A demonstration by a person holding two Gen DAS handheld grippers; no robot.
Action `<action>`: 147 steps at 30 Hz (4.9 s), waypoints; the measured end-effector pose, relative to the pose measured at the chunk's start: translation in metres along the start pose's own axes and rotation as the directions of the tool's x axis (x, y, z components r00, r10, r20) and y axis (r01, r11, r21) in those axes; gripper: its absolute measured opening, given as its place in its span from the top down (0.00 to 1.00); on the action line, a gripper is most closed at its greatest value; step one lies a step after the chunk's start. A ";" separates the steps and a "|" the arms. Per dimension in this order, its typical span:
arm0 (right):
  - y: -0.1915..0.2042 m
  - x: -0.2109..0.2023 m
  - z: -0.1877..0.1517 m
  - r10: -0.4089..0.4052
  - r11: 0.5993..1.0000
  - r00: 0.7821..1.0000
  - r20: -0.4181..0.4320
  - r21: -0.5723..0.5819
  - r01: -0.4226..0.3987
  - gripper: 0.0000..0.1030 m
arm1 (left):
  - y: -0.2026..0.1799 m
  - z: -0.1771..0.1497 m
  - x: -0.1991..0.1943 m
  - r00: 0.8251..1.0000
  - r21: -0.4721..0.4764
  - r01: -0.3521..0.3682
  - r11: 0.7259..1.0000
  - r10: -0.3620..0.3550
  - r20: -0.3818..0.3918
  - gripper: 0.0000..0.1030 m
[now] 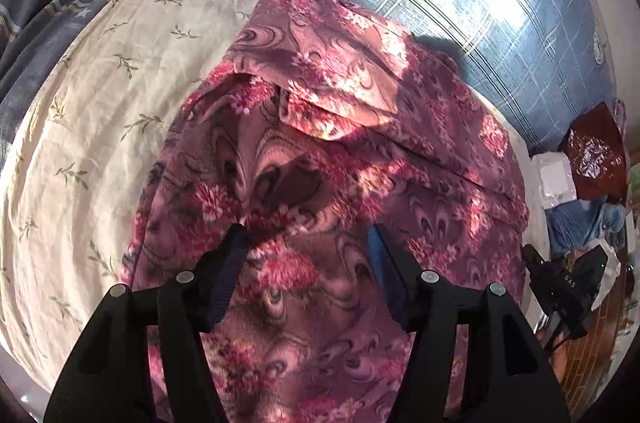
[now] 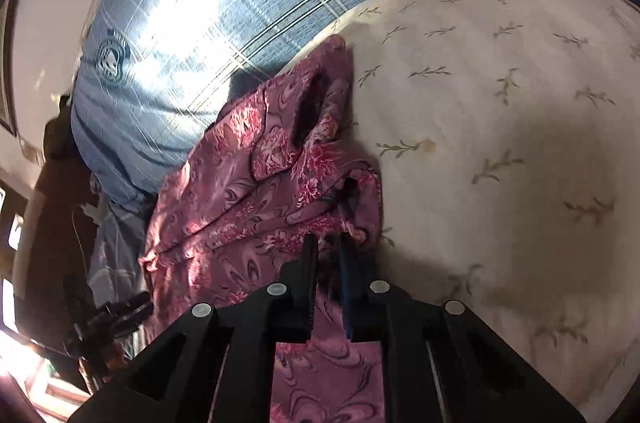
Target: Fold small clothes
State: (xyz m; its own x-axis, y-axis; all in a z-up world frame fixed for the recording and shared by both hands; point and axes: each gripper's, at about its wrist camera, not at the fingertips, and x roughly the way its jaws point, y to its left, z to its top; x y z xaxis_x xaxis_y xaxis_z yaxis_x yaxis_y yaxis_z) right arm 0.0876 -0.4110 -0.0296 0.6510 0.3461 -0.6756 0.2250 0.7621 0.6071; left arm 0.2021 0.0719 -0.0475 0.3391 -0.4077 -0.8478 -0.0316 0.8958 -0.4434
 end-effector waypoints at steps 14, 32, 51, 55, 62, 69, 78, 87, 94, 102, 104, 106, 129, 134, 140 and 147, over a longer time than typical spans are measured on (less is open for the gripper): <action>-0.028 -0.098 -0.105 -0.196 0.965 0.974 -0.114 -0.196 0.172 0.50 | 0.105 -0.103 -0.070 0.992 -0.025 -0.036 0.999 0.032 -0.120 0.40; -0.041 -0.092 -0.168 -0.072 0.984 0.962 -0.262 -0.179 0.025 0.62 | 0.128 -0.173 -0.058 0.974 -0.097 0.099 0.990 -0.117 -0.196 0.53; -0.004 -0.126 -0.095 0.271 0.949 0.960 -0.074 -0.144 -0.279 0.96 | 0.074 -0.096 -0.107 0.921 -0.111 0.389 0.914 -0.387 0.043 0.98; 0.006 -0.117 -0.063 0.308 0.943 0.951 -0.017 -0.127 -0.308 0.96 | 0.069 -0.057 -0.106 0.926 -0.133 0.375 0.917 -0.363 0.108 0.98; 0.020 -0.085 0.009 0.346 0.935 0.936 0.063 -0.100 -0.339 0.96 | 0.063 0.016 -0.087 0.931 -0.154 0.346 0.925 -0.320 0.174 0.98; 0.016 -0.025 0.077 0.356 0.934 0.930 0.091 -0.013 -0.356 0.96 | 0.061 0.093 -0.052 0.927 -0.181 0.348 0.920 -0.308 0.215 0.98; -0.018 0.061 0.123 0.254 0.953 0.966 0.052 0.159 -0.259 0.91 | 0.055 0.165 0.035 0.975 -0.240 0.216 0.946 -0.195 0.107 0.98; -0.012 0.033 0.104 0.332 0.937 0.943 0.014 0.106 -0.332 0.47 | 0.040 0.141 0.007 0.950 -0.139 0.306 0.942 -0.291 0.114 0.49; 0.014 0.065 0.116 0.307 0.952 0.947 -0.093 0.051 -0.303 0.93 | 0.017 0.151 0.012 0.955 -0.105 0.293 0.950 -0.286 0.077 0.57; -0.008 0.072 0.175 0.255 0.928 0.962 0.100 0.254 -0.273 0.77 | 0.064 0.227 0.032 0.970 -0.373 0.238 0.897 -0.202 0.135 0.69; -0.013 0.070 0.171 0.247 0.933 0.964 0.095 0.246 -0.263 0.77 | 0.072 0.230 0.027 0.963 -0.360 0.268 0.894 -0.237 0.128 0.68; -0.008 0.063 0.164 0.211 0.959 0.973 0.092 0.173 -0.224 0.67 | 0.069 0.226 0.020 0.968 -0.262 0.249 0.932 -0.228 0.108 0.48; 0.049 0.061 0.166 0.016 0.985 0.986 0.164 -0.173 0.013 0.95 | 0.012 0.211 0.023 0.993 0.042 -0.007 0.999 0.002 0.121 0.96; 0.015 0.100 0.171 -0.089 0.993 0.992 0.090 -0.072 0.096 0.95 | 0.040 0.222 0.071 0.995 -0.072 -0.096 0.993 0.098 0.029 0.96; 0.032 0.080 0.157 -0.069 0.992 0.988 0.135 -0.098 0.082 0.88 | 0.038 0.211 0.032 0.994 -0.036 -0.043 0.998 0.047 0.101 0.94; 0.070 0.094 0.114 0.020 0.978 0.998 0.067 -0.209 -0.005 0.60 | 0.000 0.154 0.019 0.994 0.158 -0.020 0.987 0.003 0.109 0.50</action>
State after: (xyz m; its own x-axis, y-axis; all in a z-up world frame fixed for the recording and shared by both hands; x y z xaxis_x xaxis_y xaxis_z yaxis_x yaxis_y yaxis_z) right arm 0.2469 -0.3872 -0.0028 0.7025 0.3233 -0.6340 0.0655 0.8577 0.5099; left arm 0.3531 0.0917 -0.0187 0.4393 -0.3835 -0.8123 0.1103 0.9205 -0.3749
